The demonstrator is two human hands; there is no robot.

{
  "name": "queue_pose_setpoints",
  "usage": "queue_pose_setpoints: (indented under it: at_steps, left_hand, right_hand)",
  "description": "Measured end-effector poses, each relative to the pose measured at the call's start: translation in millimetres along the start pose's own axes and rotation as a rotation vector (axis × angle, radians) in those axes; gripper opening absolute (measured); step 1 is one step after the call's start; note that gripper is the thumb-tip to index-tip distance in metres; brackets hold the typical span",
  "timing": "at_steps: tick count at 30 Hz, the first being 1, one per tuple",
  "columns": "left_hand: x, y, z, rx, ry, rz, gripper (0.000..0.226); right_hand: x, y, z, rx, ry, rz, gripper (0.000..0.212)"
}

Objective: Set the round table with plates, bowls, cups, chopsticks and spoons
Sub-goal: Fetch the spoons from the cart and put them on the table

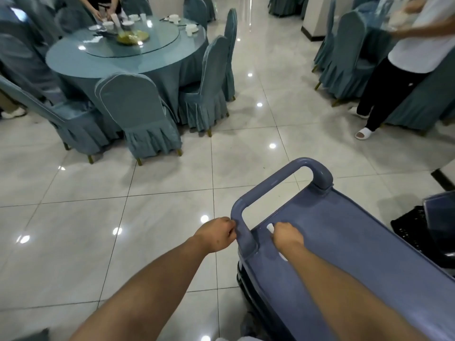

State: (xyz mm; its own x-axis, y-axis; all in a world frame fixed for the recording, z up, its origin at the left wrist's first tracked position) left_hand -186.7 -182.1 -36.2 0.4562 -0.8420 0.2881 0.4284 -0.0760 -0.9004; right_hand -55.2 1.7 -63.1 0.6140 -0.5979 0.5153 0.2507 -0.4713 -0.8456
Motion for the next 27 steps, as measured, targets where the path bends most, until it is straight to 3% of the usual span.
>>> queue_pose_setpoints:
  at_steps: [6, 13, 20, 27]
  left_hand:
    - [36.6, -25.7, -28.6, 0.029, -0.066, 0.061, 0.019]
    - [117.4, -74.4, -94.8, 0.100, -0.188, 0.206, 0.018]
    - [244.7, -80.0, -184.2, 0.190, -0.414, 0.327, 0.017]
    - [402.7, -41.7, -264.3, 0.354, -0.770, 0.483, 0.019]
  right_hand:
    - [15.4, -61.8, -46.1, 0.008, -0.024, 0.106, 0.026]
    - [55.8, -89.4, -167.1, -0.084, -0.222, 0.275, 0.032]
    - [122.3, -24.5, -339.6, -0.131, -0.489, 0.233, 0.029]
    - [210.1, 70.7, -498.3, -0.086, -0.806, 0.012, 0.037]
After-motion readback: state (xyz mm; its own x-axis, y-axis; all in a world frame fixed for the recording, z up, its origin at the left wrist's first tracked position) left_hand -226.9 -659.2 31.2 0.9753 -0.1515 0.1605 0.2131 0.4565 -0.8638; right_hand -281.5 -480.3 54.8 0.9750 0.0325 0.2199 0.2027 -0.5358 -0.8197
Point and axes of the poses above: each hand's wrist, its own x-axis away from the middle knuckle, its own y-axis out of the palm, z = x × y, the point moved 3 cm from there along -x, towards the middle knuckle
